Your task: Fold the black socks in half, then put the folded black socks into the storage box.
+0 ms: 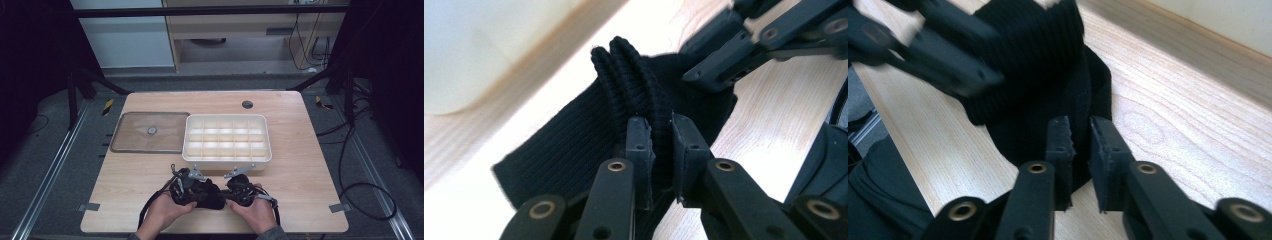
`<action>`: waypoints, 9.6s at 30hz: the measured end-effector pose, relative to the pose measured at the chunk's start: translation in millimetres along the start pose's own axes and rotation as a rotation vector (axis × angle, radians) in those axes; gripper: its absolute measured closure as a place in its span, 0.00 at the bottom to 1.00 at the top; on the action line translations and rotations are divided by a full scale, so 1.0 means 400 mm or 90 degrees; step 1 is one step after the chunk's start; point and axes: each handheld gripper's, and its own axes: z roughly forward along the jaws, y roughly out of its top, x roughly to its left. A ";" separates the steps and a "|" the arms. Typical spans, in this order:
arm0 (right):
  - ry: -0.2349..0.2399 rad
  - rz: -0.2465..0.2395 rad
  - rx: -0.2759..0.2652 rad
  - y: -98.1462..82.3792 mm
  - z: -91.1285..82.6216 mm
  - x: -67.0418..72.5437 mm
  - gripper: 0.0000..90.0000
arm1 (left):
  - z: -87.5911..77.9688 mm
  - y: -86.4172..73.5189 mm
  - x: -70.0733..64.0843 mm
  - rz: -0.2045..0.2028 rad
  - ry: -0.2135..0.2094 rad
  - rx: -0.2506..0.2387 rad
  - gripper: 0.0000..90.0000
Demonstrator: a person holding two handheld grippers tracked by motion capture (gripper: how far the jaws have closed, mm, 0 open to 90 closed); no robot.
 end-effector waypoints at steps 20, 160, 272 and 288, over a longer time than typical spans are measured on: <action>-0.095 -0.032 -0.039 0.035 -0.081 0.044 0.49 | -0.097 -0.053 0.005 -0.046 0.087 -0.075 0.08; -0.073 -0.024 0.039 0.023 0.047 0.061 0.80 | -0.158 -0.105 0.018 0.042 0.054 -0.033 0.94; -0.055 0.020 -0.053 -0.043 -0.062 -0.020 0.67 | 0.042 -0.026 -0.088 0.046 -0.055 -0.030 0.85; -0.054 0.025 -0.054 -0.039 -0.059 -0.015 0.65 | 0.006 -0.036 -0.088 0.066 -0.026 -0.049 0.73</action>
